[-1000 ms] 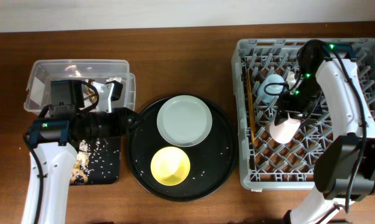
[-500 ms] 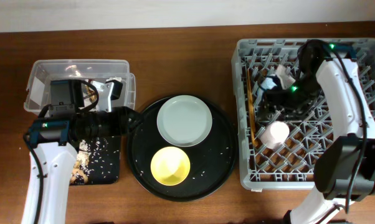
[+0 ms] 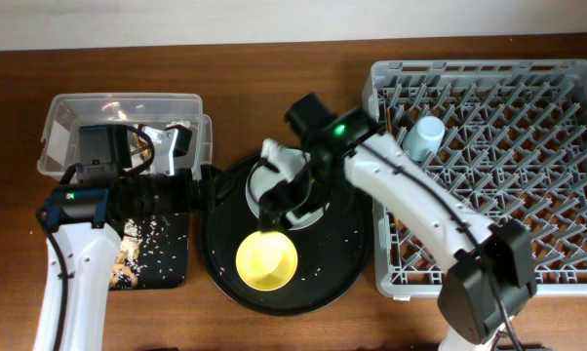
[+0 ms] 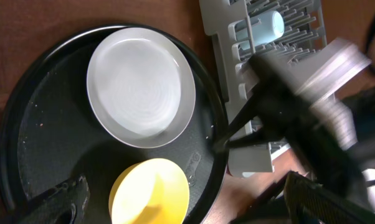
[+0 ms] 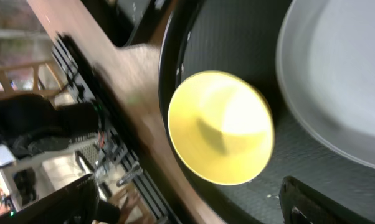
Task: Sort waste into correct bins and load items into the dishwasher rack
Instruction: 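Move the right gripper to the yellow bowl and grasp its rim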
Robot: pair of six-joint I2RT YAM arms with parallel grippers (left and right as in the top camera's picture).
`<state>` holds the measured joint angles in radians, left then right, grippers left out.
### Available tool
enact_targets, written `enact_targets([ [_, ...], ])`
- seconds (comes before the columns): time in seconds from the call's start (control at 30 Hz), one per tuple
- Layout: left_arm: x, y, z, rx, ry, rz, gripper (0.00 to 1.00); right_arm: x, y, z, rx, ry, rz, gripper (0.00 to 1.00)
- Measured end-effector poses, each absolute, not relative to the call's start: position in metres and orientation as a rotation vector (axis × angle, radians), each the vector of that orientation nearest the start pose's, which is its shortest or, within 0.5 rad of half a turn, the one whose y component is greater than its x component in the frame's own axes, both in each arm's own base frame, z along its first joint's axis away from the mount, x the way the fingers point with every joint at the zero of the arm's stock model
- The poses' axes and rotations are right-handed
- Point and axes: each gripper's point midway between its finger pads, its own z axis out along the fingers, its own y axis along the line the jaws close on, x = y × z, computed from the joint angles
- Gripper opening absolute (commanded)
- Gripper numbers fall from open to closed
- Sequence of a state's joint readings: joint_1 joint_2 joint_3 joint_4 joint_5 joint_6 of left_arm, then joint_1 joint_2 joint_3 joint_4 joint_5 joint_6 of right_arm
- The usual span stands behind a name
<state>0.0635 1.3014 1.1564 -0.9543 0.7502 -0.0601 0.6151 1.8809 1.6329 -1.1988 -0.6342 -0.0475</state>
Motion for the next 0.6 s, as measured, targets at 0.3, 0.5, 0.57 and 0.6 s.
enact_targets([
  [0.3, 0.300, -0.095, 0.211, 0.074, 2.524, -0.951, 1.00, 0.202, 0.320, 0.084, -1.217, 2.855, 0.985, 0.93],
  [0.5, 0.325, 0.020, 0.216, -0.379, 2.390, -0.772, 1.00, 0.161, 0.351, 0.084, -1.423, 2.766, 0.995, 0.93],
  [0.57, 0.304, 0.095, 0.211, -0.701, 2.313, -0.679, 1.00, 0.160, 0.365, 0.081, -1.468, 2.684, 0.946, 0.93],
  [0.6, 0.295, 0.110, 0.210, -0.780, 2.293, -0.666, 1.00, 0.163, 0.368, 0.079, -1.461, 2.671, 0.903, 0.89],
])
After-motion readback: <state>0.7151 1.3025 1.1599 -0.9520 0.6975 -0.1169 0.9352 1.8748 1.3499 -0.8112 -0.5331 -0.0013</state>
